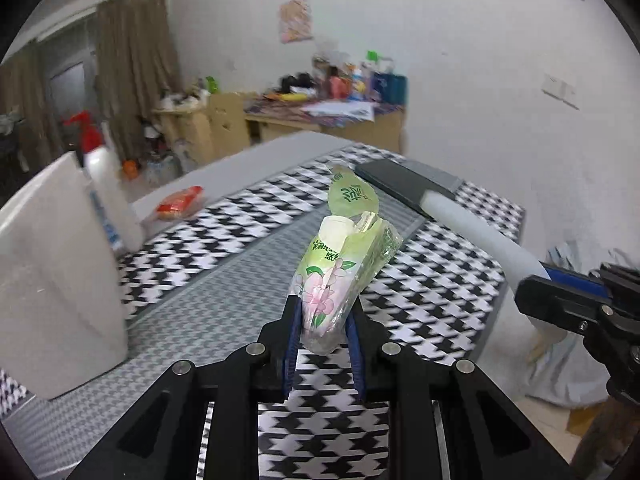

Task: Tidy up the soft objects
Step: 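Carry the tissue pack and foam tube with both tools over the foam box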

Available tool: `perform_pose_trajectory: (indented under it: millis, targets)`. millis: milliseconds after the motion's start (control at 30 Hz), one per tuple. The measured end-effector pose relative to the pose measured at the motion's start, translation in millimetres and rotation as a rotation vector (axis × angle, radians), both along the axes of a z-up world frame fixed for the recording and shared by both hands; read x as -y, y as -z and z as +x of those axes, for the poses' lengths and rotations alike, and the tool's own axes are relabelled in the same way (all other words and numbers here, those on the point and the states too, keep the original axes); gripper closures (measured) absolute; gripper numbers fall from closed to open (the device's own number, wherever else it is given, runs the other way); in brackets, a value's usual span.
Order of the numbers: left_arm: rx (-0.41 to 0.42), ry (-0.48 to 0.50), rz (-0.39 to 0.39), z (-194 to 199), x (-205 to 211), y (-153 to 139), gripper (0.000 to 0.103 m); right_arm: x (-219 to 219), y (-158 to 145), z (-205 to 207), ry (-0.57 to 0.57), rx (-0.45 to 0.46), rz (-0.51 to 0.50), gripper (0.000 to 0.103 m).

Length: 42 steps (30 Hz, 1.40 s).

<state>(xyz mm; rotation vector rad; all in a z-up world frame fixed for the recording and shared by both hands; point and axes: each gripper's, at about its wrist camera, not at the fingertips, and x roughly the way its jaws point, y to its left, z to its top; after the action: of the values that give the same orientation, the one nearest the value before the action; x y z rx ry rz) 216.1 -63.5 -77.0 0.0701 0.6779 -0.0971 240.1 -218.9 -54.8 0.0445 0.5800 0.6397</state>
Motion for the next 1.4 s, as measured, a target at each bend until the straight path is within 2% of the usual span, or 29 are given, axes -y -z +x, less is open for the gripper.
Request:
perform_pose_trajectory:
  millis: [100, 533, 1400]
  targets:
    - [0.01, -0.024, -0.025, -5, -8, -4, 0.08, -5, -4, -2, -0.005, 0.015, -0.005, 0.088]
    - [0.079, -0.057, -0.048, -31, -30, -28, 0.08, -27, -17, -6, -0.015, 0.055, -0.028, 0.088]
    - [0.161, -0.109, -0.019, -46, -65, -58, 0.08, -65, -39, 1, -0.049, 0.121, -0.008, 0.088]
